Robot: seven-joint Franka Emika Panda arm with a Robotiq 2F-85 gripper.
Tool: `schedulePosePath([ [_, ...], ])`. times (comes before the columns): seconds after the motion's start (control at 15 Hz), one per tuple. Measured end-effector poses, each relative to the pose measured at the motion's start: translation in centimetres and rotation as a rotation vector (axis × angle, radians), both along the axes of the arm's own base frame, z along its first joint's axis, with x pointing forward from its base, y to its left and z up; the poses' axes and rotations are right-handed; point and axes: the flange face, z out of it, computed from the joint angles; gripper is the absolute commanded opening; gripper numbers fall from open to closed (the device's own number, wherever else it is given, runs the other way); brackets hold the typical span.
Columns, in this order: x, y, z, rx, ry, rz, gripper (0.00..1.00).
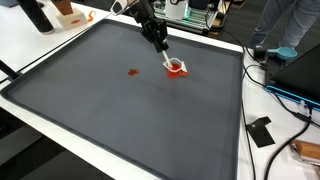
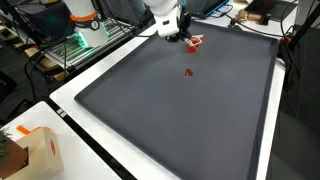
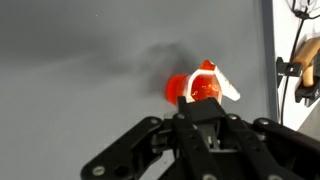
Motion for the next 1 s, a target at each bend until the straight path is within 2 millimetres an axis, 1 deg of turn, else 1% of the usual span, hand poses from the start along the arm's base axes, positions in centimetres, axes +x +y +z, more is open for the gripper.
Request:
schedulePosePath([
  [0.6,-0.1,-0.4,-0.5,0.050,-0.037,0.036,0.06],
  [1.0,0.1,-1.2,-0.7,0.102,-0.040,0.045,0.06],
])
